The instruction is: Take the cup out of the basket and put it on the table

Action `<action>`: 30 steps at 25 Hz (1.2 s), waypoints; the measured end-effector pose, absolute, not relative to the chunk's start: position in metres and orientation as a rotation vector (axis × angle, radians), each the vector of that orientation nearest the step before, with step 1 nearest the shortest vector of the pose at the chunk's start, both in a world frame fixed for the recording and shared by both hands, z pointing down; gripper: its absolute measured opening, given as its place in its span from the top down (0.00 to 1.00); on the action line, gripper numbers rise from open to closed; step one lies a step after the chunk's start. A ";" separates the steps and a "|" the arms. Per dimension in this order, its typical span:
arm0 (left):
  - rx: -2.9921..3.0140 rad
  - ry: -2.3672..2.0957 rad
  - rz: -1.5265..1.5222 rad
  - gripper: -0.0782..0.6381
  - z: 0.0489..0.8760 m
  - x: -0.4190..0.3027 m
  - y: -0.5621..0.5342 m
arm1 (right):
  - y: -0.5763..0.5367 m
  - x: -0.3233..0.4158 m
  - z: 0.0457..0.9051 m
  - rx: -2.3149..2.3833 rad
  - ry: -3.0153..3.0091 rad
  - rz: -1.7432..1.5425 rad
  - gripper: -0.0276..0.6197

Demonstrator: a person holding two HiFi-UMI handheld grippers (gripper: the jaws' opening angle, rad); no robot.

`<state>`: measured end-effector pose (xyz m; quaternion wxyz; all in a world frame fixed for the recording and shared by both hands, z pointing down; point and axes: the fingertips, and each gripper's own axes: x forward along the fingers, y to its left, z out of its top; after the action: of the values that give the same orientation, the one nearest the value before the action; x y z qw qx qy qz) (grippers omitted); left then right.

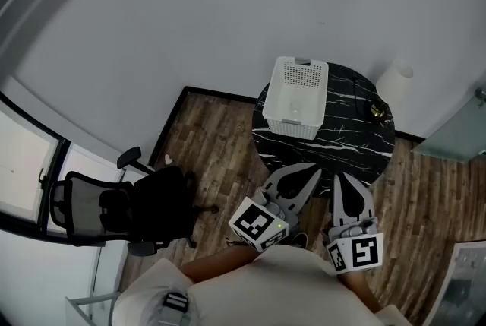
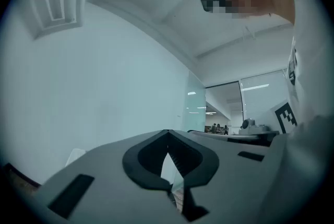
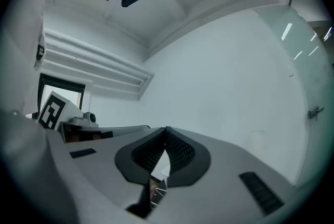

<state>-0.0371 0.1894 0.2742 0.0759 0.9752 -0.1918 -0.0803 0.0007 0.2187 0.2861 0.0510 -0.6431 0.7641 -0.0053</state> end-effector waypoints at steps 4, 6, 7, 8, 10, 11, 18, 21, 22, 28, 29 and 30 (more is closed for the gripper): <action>2.919 -0.570 -0.242 0.88 0.277 -0.032 0.193 | 0.222 0.007 0.286 -1.967 2.323 -0.014 0.95; 2.917 -0.578 -0.237 0.88 0.277 -0.028 0.195 | 0.225 0.011 0.286 -1.963 2.319 -0.017 0.95; 2.918 -0.579 -0.233 0.88 0.277 -0.025 0.197 | 0.227 0.014 0.285 -1.952 2.311 -0.027 0.95; 2.919 -0.578 -0.229 0.88 0.278 -0.022 0.198 | 0.229 0.018 0.285 -1.934 2.300 -0.043 0.95; 2.922 -0.576 -0.218 0.88 0.280 -0.014 0.202 | 0.233 0.025 0.285 -1.893 2.280 -0.080 0.95; 2.923 -0.578 -0.212 0.88 0.280 -0.011 0.203 | 0.235 0.029 0.285 -1.885 2.272 -0.091 0.95; 2.930 -0.603 -0.200 0.88 0.282 0.019 0.221 | 0.253 0.064 0.287 -1.900 2.257 -0.087 0.95; 2.928 -0.612 -0.189 0.88 0.284 0.028 0.227 | 0.259 0.073 0.290 -1.894 2.264 -0.086 0.95; 2.926 -0.614 -0.188 0.88 0.286 0.030 0.228 | 0.260 0.075 0.291 -1.893 2.266 -0.088 0.95; 2.914 -0.637 -0.174 0.88 0.289 0.036 0.229 | 0.260 0.080 0.292 -1.871 2.287 -0.109 0.95; 2.912 -0.642 -0.173 0.88 0.290 0.035 0.227 | 0.259 0.080 0.292 -1.866 2.294 -0.111 0.95; 2.909 -0.647 -0.171 0.88 0.291 0.036 0.225 | 0.257 0.080 0.293 -1.861 2.301 -0.113 0.95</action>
<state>0.0357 0.2250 0.2907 0.0781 0.9716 -0.2160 -0.0571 0.0796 0.2568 0.2926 0.0898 -0.6259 0.7738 -0.0381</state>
